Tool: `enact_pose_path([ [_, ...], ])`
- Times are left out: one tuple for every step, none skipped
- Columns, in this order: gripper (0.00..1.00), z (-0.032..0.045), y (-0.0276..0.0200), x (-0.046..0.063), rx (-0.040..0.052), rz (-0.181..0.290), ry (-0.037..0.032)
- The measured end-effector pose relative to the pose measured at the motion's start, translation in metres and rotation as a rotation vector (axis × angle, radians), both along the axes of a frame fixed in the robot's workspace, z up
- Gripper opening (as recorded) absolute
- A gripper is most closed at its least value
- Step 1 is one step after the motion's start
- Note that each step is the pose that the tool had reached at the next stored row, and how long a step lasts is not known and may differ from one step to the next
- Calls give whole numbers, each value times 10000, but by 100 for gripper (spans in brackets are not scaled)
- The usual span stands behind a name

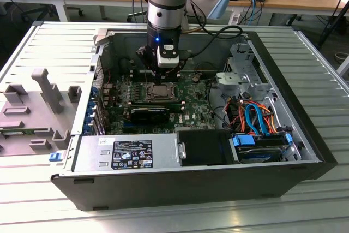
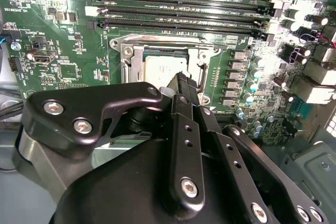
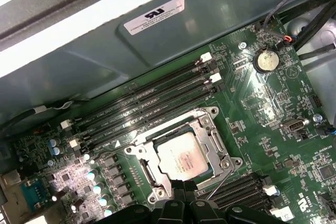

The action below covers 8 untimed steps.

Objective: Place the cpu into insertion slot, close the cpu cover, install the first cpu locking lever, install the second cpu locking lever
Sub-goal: 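Install the first cpu locking lever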

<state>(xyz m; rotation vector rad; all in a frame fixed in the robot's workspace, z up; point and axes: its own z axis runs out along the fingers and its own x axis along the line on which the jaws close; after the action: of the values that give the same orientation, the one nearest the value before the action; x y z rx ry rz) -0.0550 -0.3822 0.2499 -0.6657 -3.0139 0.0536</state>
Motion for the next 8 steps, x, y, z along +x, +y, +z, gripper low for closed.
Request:
enact_pose_path([
  [11,0,0,0,0,20,0],
  [11,0,0,0,1,46,0],
  [11,0,0,0,0,72,0],
  [11,0,0,0,0,98,0],
  [11,0,0,0,0,114,0],
  [11,0,0,0,0,127,0],
  [11,0,0,0,0,144,0],
  [11,0,0,0,-1,157,1],
])
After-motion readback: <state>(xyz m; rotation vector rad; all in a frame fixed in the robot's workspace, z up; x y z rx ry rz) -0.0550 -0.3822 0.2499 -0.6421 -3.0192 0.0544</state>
